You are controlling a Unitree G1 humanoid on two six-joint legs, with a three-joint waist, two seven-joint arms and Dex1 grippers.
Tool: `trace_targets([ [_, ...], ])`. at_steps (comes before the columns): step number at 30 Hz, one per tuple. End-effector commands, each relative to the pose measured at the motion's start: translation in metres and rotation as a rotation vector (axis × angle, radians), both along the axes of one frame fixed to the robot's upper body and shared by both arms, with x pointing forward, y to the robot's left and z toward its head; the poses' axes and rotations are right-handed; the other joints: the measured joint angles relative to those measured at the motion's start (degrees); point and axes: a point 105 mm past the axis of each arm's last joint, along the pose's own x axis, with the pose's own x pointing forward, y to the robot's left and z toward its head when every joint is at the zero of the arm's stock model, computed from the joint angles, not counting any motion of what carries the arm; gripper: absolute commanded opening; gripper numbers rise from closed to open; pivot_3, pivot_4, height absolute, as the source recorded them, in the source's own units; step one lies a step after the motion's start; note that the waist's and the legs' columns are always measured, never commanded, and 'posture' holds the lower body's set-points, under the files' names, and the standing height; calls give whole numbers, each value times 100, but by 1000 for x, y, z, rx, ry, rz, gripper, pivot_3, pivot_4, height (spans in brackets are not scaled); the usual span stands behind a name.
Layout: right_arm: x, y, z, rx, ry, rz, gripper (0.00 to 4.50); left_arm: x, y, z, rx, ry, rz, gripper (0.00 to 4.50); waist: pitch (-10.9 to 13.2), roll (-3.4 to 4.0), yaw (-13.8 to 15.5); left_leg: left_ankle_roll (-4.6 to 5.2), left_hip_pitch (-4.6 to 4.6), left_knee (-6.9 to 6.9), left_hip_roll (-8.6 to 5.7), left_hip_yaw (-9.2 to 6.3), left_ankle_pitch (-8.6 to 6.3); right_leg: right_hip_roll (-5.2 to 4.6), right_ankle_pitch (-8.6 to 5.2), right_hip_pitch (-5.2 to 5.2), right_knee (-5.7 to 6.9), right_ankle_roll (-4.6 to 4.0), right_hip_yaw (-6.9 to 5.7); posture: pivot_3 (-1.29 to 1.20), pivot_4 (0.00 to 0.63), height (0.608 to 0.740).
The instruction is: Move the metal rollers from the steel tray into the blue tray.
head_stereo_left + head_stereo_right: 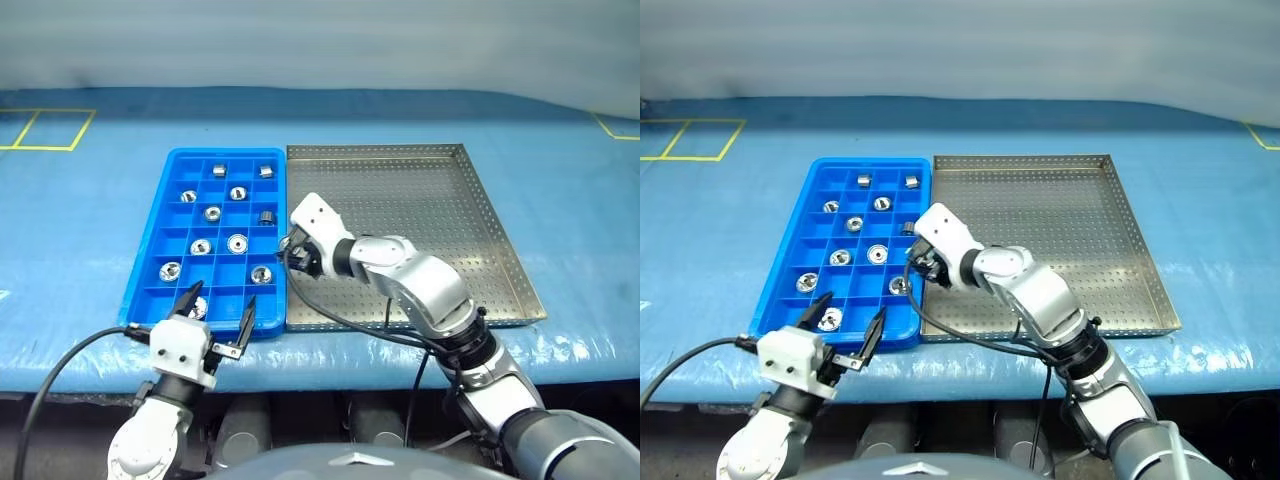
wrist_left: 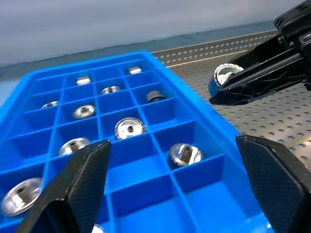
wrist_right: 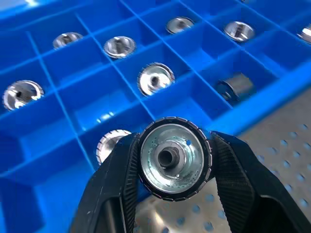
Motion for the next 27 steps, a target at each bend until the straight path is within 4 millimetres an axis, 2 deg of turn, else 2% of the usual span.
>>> trace_targets([
  [1, -8, 23, 15, 65, -68, 115, 1880, -10, 7, 20, 13, -87, 67, 4500, 1, -1, 100, 0, -1, 0, 0, 1, 0, 0, 0, -2, -1, 0, 0, 374, 150, 740],
  [6, -18, 40, 9, 84, -52, 201, 1880, -19, 13, 18, 5, -84, 137, 4500, 2, -3, 346, 0, -4, 1, 0, 3, 0, -2, -2, -5, -4, -2, -1, 411, 150, 740],
  [10, -32, 49, -5, 78, 2, 269, 1880, -24, 14, 17, -16, -84, 161, 4500, 2, -3, 467, -1, -10, 1, 0, 4, -1, -3, -2, -12, -6, -2, -1, 429, 150, 740],
  [18, -45, 47, -32, 31, 123, 316, 1880, -25, 11, 16, -27, -77, 146, 4500, -1, -5, 578, -2, -68, 5, 0, 4, 0, -1, -2, -71, 2, -3, -4, 432, 150, 740],
  [21, -46, 44, -35, 17, 143, 316, 2855, -24, 8, 16, -32, -72, 129, 4500, -1, -5, 579, -1, -68, 4, 0, 5, 0, -2, -2, -71, 1, -3, -4, 423, 150, 740],
  [26, -45, 43, -25, 52, 133, 316, 4466, -22, 4, 15, -39, -72, 98, 4500, -2, -5, 574, -1, -68, 3, 0, 7, -1, -2, -2, -71, -1, -3, -4, 403, 150, 740],
  [27, -44, 43, -22, 62, 126, 312, 4493, -22, 3, 15, -40, -73, 91, 4500, -1, -5, 572, 0, -68, 3, 0, 7, -2, -1, -3, -71, -1, -3, -4, 403, 150, 740],
])
